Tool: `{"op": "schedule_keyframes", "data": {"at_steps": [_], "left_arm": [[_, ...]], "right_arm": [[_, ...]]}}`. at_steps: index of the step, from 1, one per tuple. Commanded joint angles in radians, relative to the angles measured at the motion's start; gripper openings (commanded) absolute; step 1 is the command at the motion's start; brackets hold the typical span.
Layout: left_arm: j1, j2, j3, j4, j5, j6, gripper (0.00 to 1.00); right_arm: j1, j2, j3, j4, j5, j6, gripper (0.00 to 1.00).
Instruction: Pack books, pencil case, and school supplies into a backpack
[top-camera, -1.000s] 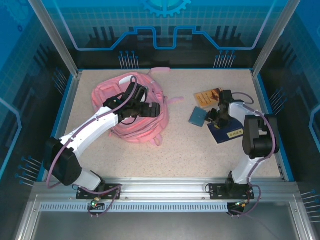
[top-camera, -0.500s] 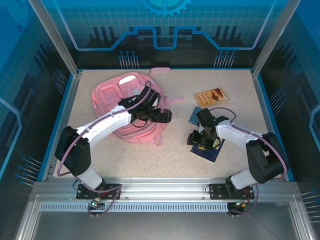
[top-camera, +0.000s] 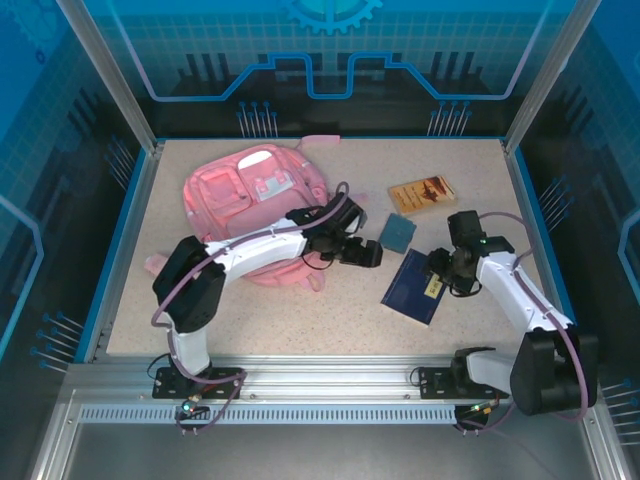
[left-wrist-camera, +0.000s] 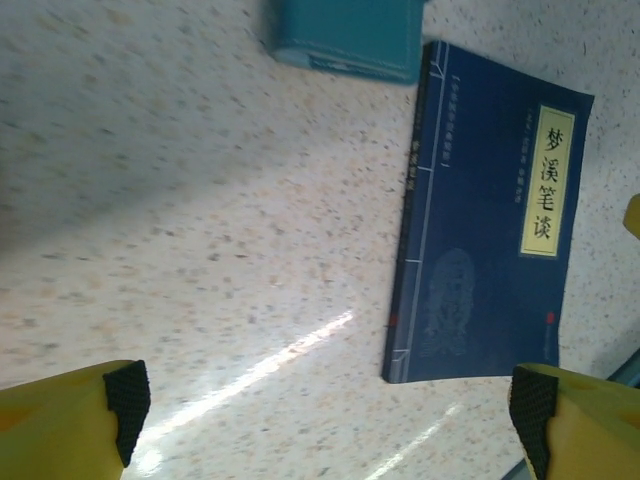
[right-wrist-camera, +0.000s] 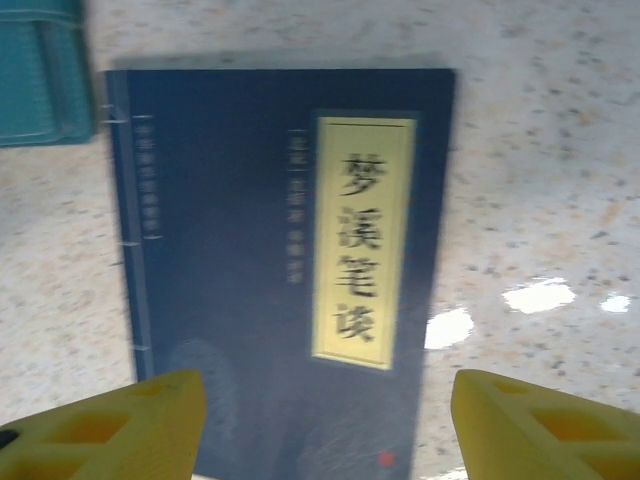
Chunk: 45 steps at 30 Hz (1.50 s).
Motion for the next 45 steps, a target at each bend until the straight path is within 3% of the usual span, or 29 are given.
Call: {"op": "schedule_keyframes", "data": {"at_steps": [1,6,22,29,34,45], "left_arm": [[-0.028,0.056,0.058,0.036,0.048,-0.069,0.91],[-0.053,0.143,0.103,0.049,0.058,-0.118,0.8],[-0.109,0.364,0.291,-0.01,0.078,-0.122,0.56],[-0.141,0.443,0.386,-0.144,-0.044,-0.066,0.39],[-0.166,0.492,0.441,-0.247,-0.139,-0.017,0.36],[-0.184,0.545,0.464,-0.316,-0.172,0.01,0.32]], "right_arm": [[-0.057,0.024,-0.035,-0.002,-0.019,-0.047,0.64],[-0.09,0.097,-0.052,0.036,-0.047,-0.066,0.59],[-0.079,0.239,-0.065,0.093,-0.155,-0.114,0.57],[-0.051,0.257,-0.058,0.119,-0.259,-0.116,0.49],[-0.047,0.221,-0.033,0.108,-0.315,-0.119,0.45],[-0.046,0.112,0.02,0.037,-0.341,-0.109,0.33]]}}
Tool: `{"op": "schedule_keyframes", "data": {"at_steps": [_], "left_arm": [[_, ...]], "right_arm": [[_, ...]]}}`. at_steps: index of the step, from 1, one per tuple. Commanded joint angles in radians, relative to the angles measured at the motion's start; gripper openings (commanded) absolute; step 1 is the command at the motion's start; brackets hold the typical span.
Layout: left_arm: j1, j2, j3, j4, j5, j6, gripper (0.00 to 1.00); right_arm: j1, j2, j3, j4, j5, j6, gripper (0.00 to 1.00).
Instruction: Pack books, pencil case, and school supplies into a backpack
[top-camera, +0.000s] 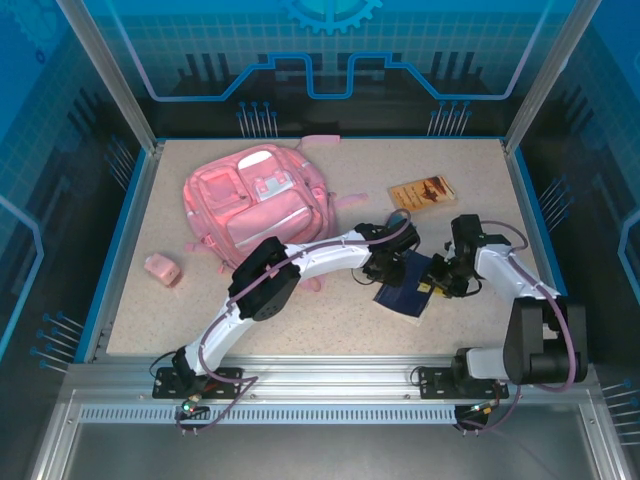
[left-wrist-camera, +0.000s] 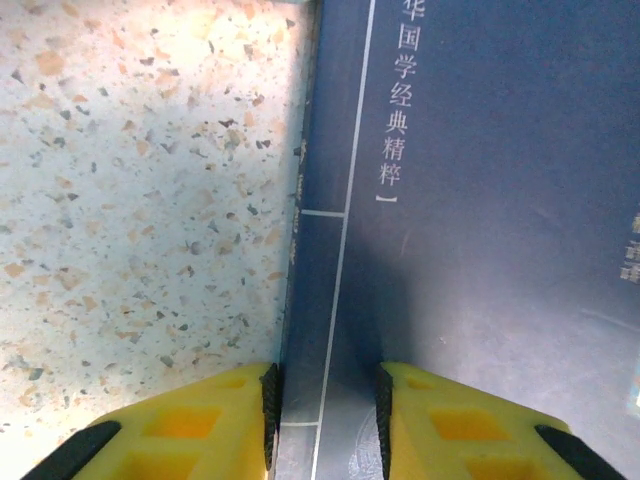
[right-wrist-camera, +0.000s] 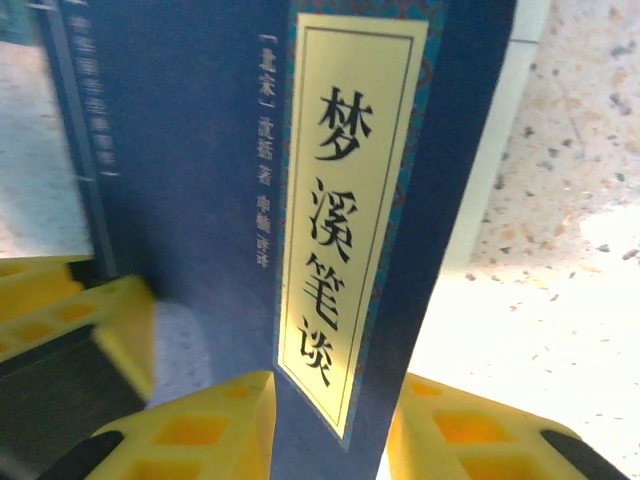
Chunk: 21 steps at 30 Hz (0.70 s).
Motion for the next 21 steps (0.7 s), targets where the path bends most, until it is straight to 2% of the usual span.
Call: {"op": "schedule_keyframes", "data": {"at_steps": [1,9,15,18,21], "left_arm": [[-0.015,0.076,-0.011,-0.097,-0.022,0.028,0.32],[-0.014,0.073,-0.008,-0.092,-0.011,0.025,0.32],[0.004,0.003,0.008,-0.082,0.018,0.042,0.35],[0.035,-0.088,-0.004,-0.056,0.055,0.055,0.44],[0.074,-0.199,-0.037,-0.018,0.089,0.066,0.57]], "right_arm": [[0.015,-0.023,0.029,0.005,-0.089,-0.003,0.31],[0.015,-0.004,0.0,0.024,-0.054,0.016,0.18],[0.015,-0.065,0.013,-0.021,0.011,0.012,0.05],[0.015,-0.124,0.036,-0.054,0.031,-0.006,0.01],[0.01,-0.196,0.067,-0.082,0.026,-0.03,0.0]]}}
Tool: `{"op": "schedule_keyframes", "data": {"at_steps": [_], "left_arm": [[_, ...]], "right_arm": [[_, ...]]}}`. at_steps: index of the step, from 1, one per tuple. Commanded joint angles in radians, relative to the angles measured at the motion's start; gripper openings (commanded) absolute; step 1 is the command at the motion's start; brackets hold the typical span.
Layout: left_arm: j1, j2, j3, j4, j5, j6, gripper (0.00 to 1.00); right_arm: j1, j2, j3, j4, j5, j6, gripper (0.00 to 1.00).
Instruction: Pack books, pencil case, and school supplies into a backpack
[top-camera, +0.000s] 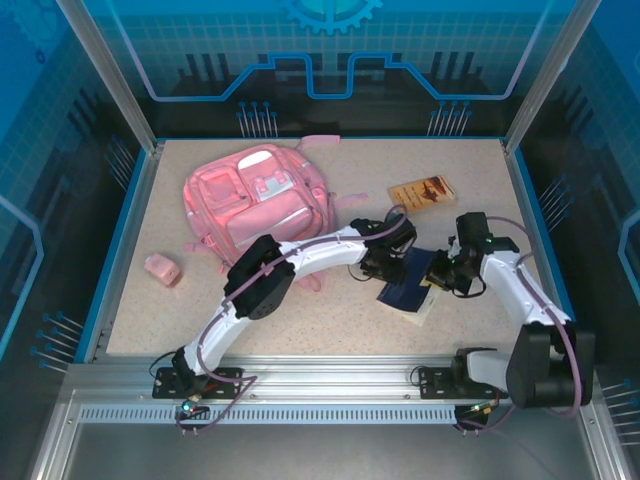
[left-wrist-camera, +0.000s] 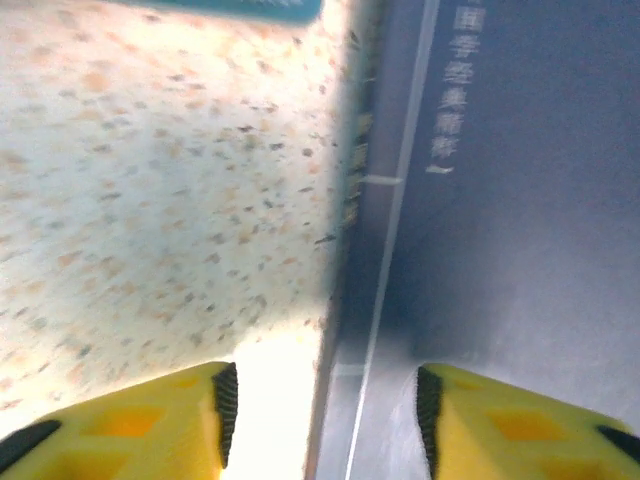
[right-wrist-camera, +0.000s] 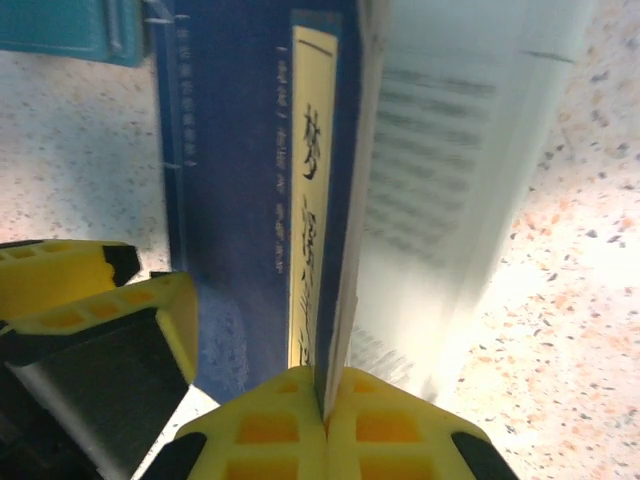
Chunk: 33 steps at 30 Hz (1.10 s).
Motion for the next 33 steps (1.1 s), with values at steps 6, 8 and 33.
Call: {"op": "schedule_keyframes", "data": {"at_steps": [6,8,33], "left_arm": [[0.143,-0.37,-0.175,0.107,0.141,-0.006,0.8],[0.186,-0.444,-0.256,0.165,0.194,-0.028,0.85],[0.39,-0.697,-0.646,0.723,0.69,-0.274,0.59]], "right_arm": [[0.006,-0.199,0.14,-0.049,-0.119,-0.097,0.0],[0.006,-0.219,0.168,-0.034,-0.213,-0.118,0.0],[0.113,-0.094,0.287,0.256,-0.748,-0.078,0.01]]}}
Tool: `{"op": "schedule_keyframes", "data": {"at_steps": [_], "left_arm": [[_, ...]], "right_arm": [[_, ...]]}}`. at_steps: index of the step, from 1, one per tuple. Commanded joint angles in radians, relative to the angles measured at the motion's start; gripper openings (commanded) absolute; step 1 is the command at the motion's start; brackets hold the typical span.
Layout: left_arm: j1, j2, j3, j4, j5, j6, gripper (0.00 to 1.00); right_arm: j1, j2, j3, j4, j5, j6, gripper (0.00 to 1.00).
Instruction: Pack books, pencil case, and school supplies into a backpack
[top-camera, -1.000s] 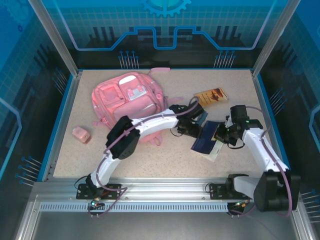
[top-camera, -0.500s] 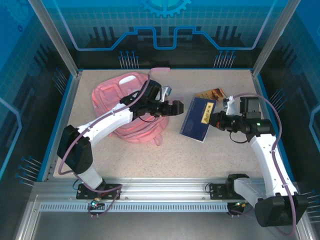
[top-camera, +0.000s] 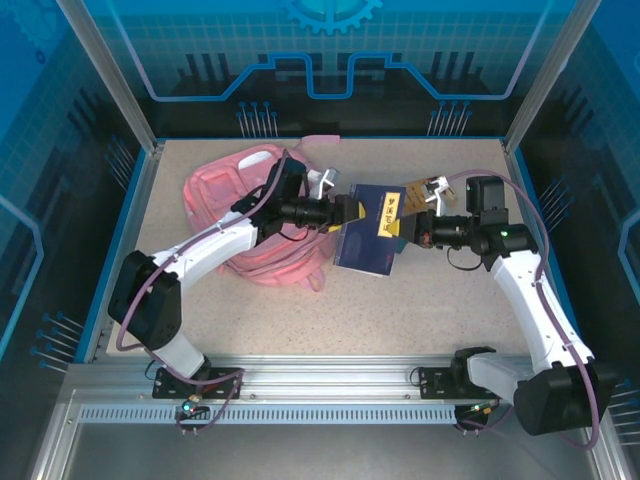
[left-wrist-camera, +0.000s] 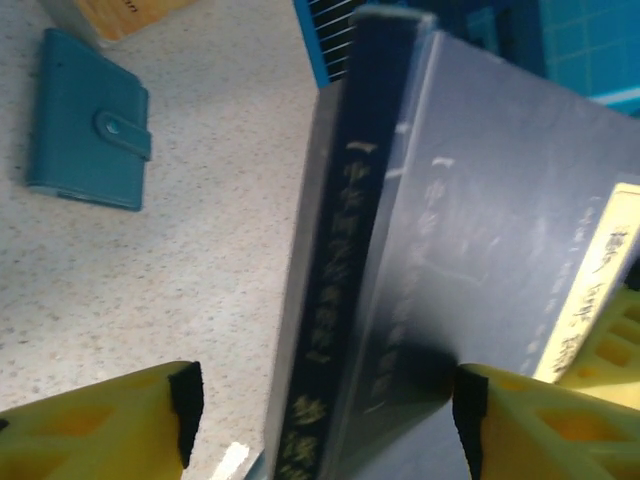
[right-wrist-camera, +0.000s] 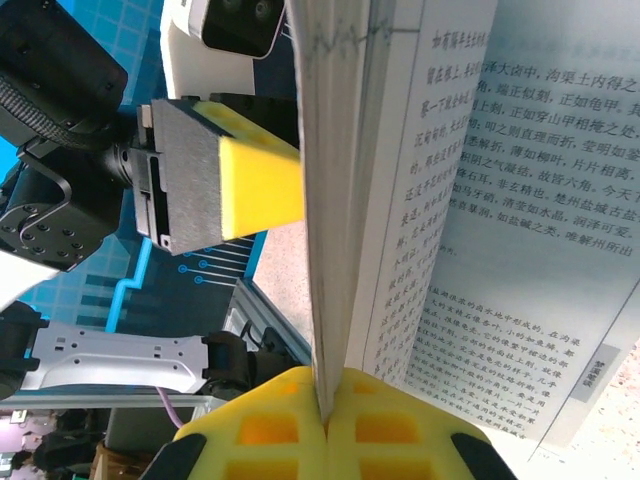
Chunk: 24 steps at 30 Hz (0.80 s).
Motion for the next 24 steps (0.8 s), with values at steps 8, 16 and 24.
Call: {"op": "schedule_keyframes", "data": {"at_steps": [8,16,24], "left_arm": [[0.034,-0.079,-0.049,0.116,0.039,-0.058,0.17],[0.078,-0.226,-0.119,0.149,-0.258,-0.132,0.1],[0.079,-0.279,-0.156,0.288,-0.523,-0.232,0.09]], "right_arm": [[0.009,0.008,0.031,0.033,0.061,0.038,0.35],[0.033,-0.064,-0.149,0.352,0.173,0.381,0.87],[0.196,-0.042,-0.32,0.817,0.29,0.778,1.0]]}}
